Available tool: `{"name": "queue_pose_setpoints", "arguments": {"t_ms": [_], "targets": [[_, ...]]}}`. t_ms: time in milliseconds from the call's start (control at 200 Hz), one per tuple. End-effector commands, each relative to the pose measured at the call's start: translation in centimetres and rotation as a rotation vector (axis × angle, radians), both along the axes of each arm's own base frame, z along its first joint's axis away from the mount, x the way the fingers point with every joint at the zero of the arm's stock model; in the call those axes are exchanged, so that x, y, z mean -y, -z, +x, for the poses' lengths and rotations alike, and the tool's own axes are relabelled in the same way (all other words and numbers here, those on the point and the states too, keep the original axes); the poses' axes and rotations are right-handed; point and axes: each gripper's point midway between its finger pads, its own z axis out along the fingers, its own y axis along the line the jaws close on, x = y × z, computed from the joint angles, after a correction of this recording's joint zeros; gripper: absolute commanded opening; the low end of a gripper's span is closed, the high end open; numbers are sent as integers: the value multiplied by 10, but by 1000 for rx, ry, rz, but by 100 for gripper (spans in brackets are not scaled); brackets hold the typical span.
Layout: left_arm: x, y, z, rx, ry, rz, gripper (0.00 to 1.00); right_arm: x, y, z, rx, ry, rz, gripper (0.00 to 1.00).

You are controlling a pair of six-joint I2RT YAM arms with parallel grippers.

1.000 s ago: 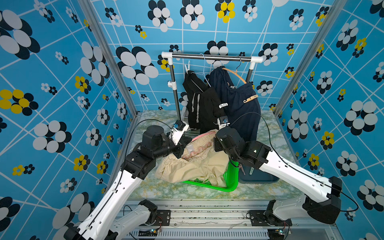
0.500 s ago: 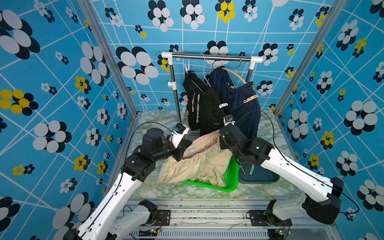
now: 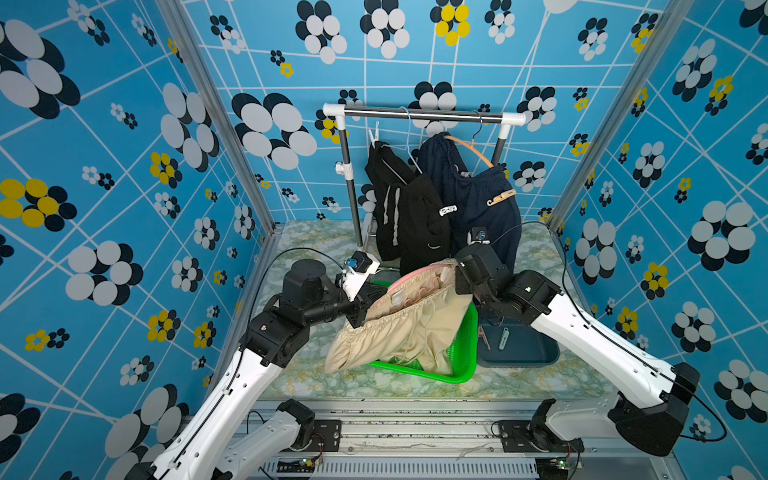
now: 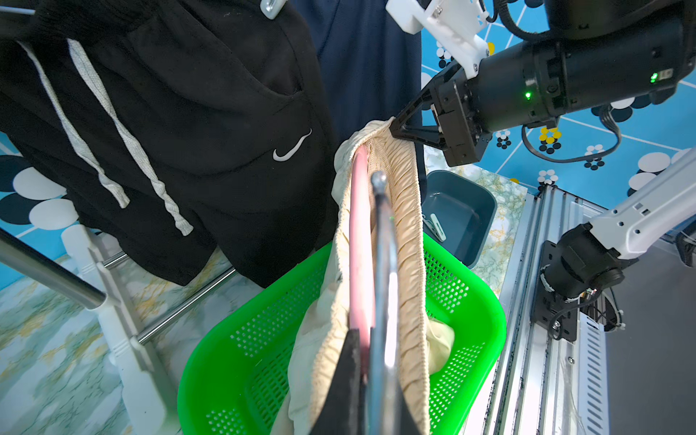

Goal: Remove the clothespins securing shorts to the hanger
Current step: Remove the shorts from the hanger.

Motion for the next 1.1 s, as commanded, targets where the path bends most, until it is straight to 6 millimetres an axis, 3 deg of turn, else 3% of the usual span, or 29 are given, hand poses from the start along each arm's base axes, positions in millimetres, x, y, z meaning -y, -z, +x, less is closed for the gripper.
{"name": "queue_pose_setpoints", "arguments": {"t_ms": [0, 145, 335, 560, 830, 950, 1095], "targets": [[3, -20, -19, 63, 82, -38, 0, 39, -7, 2, 34, 116, -11, 0], [10, -27, -33, 71, 165, -72, 0, 48, -13, 3, 54, 138, 6, 0], [8, -25, -32, 30, 146, -49, 0, 69, -18, 5, 50, 196, 8, 0], [6, -30, -35, 57, 145, -67, 0, 74, 0, 2, 13, 200, 45, 0], [1, -40, -29, 93, 91, -84, 0, 64, 17, -1, -17, 165, 111, 0], [-3, -42, -21, 92, 39, -91, 0, 53, 14, -4, -5, 109, 181, 0], [1, -63, -16, 136, 34, -179, 0, 36, 5, -9, 17, 17, 277, 0]]}}
